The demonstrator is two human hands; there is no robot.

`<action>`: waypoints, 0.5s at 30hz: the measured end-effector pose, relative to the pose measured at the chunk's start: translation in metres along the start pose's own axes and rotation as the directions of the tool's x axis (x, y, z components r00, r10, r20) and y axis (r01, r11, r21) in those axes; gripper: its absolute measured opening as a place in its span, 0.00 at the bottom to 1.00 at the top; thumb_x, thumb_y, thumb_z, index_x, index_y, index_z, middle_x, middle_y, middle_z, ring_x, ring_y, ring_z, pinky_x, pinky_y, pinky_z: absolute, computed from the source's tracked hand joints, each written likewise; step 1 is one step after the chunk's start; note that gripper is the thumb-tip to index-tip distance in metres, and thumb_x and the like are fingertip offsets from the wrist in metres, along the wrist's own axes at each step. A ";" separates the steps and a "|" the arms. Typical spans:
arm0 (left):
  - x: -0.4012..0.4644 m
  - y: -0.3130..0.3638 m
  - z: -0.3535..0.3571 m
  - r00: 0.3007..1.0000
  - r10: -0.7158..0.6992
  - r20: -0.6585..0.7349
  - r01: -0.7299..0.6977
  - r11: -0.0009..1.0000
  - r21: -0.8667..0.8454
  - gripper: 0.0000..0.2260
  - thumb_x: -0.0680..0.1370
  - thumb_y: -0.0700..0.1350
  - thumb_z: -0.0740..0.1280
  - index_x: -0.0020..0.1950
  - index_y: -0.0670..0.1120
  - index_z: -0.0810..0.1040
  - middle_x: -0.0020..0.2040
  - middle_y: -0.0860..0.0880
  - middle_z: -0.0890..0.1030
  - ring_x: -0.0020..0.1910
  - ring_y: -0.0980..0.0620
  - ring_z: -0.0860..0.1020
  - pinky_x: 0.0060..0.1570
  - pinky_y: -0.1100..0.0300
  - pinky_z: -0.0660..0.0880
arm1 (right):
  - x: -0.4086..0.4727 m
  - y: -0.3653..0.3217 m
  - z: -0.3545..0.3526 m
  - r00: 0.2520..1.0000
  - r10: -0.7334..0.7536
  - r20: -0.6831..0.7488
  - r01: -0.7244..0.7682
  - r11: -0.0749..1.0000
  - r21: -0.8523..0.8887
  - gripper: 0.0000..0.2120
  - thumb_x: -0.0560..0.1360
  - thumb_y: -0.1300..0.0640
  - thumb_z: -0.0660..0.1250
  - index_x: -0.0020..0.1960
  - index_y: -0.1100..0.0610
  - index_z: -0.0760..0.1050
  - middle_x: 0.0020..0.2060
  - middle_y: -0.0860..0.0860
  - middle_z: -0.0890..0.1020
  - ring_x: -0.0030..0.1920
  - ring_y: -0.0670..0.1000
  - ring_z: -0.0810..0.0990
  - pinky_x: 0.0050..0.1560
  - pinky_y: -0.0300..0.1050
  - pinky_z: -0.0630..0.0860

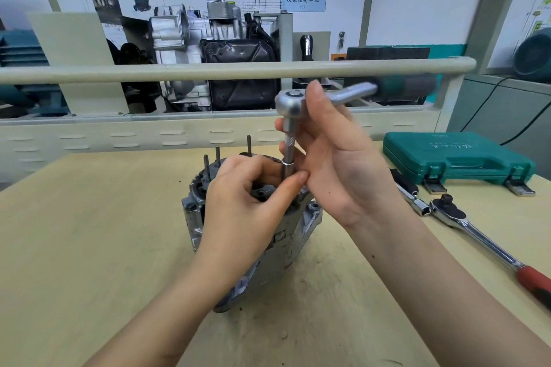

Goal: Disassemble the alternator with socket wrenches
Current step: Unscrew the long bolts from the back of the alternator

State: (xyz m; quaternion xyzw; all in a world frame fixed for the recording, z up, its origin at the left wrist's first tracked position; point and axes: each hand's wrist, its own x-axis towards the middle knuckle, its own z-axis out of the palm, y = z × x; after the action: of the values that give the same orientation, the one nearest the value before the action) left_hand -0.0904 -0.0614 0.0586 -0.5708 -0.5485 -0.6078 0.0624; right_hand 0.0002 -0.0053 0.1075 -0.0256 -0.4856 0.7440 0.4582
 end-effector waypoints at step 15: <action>0.000 -0.002 -0.003 0.997 0.031 0.071 -0.031 0.999 0.006 0.06 0.71 0.49 0.67 0.37 0.60 0.74 0.34 0.57 0.77 0.40 0.61 0.73 0.41 0.74 0.66 | 0.003 -0.001 -0.002 0.998 0.057 0.030 -0.056 0.998 -0.041 0.15 0.64 0.44 0.61 0.38 0.55 0.76 0.35 0.46 0.83 0.33 0.43 0.79 0.34 0.35 0.73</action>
State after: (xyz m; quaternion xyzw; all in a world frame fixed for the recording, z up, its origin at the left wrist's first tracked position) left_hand -0.0940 -0.0629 0.0583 -0.6003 -0.5438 -0.5840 0.0544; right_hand -0.0003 -0.0017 0.1086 -0.0372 -0.5066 0.7470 0.4289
